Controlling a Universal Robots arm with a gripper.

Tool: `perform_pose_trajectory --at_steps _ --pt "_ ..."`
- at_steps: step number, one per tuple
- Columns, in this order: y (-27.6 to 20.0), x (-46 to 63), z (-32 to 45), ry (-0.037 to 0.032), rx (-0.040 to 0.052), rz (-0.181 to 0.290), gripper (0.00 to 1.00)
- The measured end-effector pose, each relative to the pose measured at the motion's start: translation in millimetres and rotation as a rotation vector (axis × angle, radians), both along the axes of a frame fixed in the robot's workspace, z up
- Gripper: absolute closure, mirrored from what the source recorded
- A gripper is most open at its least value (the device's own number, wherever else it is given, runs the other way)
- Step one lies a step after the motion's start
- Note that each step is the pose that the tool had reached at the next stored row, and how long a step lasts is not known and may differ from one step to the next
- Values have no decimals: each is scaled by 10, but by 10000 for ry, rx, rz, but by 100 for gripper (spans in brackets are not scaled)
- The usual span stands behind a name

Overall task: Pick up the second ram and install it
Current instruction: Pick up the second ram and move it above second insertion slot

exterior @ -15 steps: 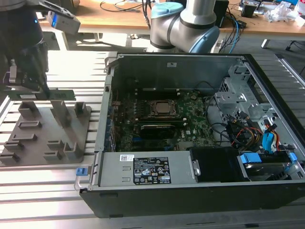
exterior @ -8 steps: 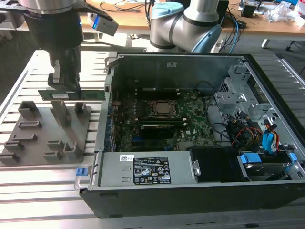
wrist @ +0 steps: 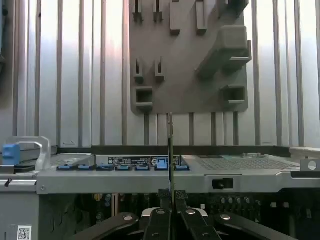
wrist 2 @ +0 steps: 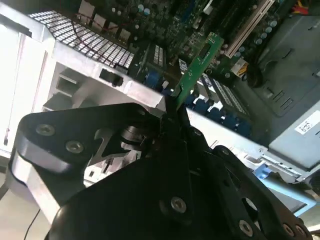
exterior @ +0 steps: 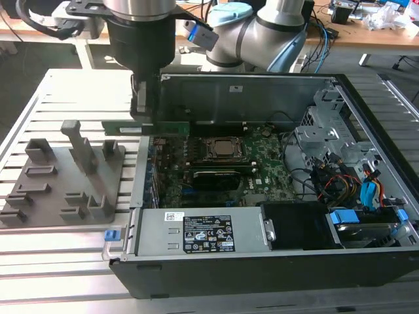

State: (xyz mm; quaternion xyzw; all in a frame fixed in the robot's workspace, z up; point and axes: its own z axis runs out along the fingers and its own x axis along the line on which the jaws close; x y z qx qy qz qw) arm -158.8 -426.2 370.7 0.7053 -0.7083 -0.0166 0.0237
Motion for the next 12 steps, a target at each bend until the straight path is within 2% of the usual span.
perform_pose_trajectory --at_steps 3,4,7,8,9,10,11,12 --pt "29 280 -17 37 -14 0 86" --pt "44 410 -21 55 -24 0 86" --pt "70 641 -41 118 -22 -1 86" --pt "74 687 -44 128 -23 1 86" --pt "80 788 -47 148 11 -1 86" --pt "80 817 -48 146 250 4 86" --pt "80 850 -48 147 655 5 86" --pt "82 897 -55 156 780 5 86"
